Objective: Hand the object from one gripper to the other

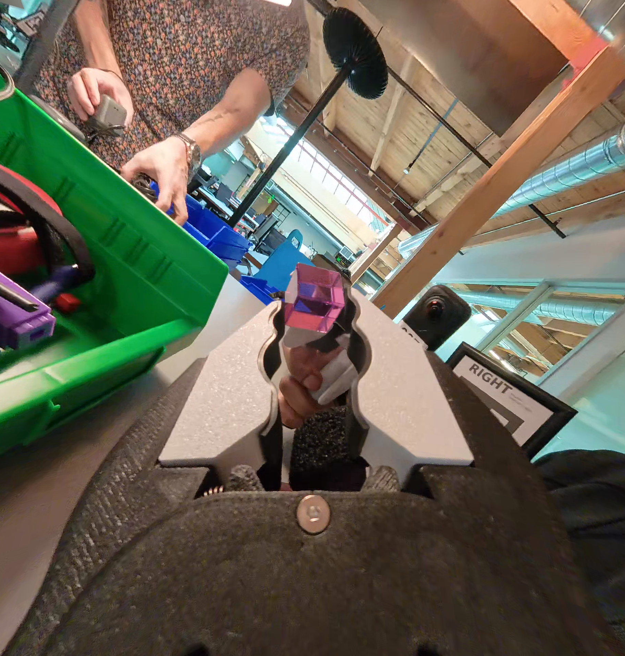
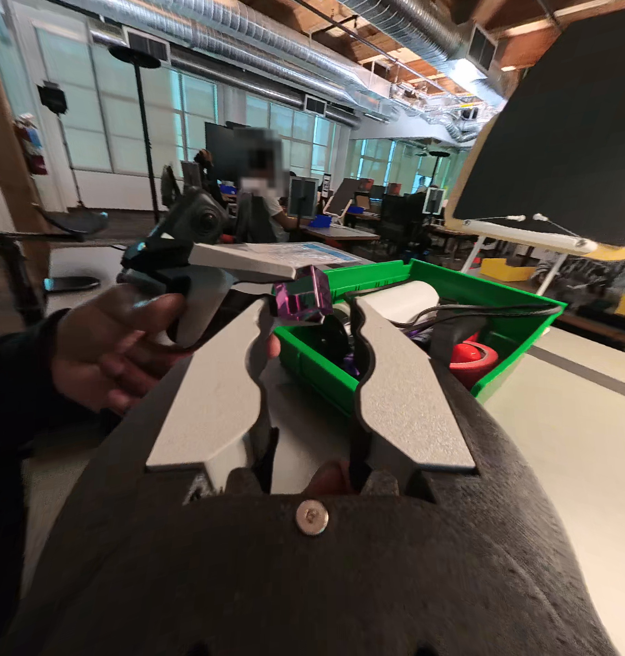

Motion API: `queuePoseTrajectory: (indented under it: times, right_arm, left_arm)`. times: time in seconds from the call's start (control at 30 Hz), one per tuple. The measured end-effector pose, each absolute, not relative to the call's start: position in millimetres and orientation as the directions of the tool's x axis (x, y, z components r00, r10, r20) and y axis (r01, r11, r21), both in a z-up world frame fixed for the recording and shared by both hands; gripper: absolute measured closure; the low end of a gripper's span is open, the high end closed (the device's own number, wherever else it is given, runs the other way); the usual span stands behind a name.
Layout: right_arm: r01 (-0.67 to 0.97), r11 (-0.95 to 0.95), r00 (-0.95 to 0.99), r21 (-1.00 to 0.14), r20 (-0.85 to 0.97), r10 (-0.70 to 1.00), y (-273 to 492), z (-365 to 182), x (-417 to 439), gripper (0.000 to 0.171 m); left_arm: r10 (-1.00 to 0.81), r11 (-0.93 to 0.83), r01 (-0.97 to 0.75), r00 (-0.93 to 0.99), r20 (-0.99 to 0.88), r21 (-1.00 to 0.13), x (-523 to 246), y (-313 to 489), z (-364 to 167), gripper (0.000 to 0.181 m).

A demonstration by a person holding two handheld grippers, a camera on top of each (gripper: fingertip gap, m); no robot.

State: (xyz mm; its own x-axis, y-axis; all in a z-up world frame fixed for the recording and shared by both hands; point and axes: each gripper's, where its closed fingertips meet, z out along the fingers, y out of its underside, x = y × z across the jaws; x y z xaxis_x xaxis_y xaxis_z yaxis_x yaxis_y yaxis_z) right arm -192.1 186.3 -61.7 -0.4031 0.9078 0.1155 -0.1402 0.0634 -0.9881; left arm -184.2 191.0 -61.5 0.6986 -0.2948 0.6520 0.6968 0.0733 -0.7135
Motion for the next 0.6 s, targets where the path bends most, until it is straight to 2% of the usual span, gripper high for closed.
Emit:
queuePoseTrajectory:
  times: [0.07, 0.23, 0.33, 0.5, 0.6]
  right_arm:
    - [-0.142, 0.088, -0.394, -0.986, 0.138, 0.909, 184, -63, -193, 0.139]
    - [-0.112, 0.005, -0.412, -0.994, 0.051, 0.91, 191, -62, -192, 0.141]
    - [-0.065, -0.064, -0.425, -0.996, -0.031, 0.905, 199, -65, -193, 0.141]
    - [0.02, 0.093, -0.446, -0.996, 0.074, 0.892, 190, -88, -195, 0.142]
    - [0.017, 0.179, -0.476, -0.984, 0.149, 0.867, 181, -95, -193, 0.142]
  left_arm:
    - [-0.301, 0.057, 0.702, 0.69, 0.658, -0.71, -181, 193, -63, 0.148]
    - [-0.274, 0.055, 0.679, 0.716, 0.642, -0.733, -182, 194, -63, 0.148]
    - [-0.209, 0.104, 0.608, 0.787, 0.58, -0.787, -190, 190, -60, 0.139]
    - [-0.107, -0.008, 0.514, 0.853, 0.512, -0.858, -186, 198, -82, 0.134]
    - [-0.08, -0.086, 0.524, 0.844, 0.53, -0.847, -183, 203, -97, 0.147]
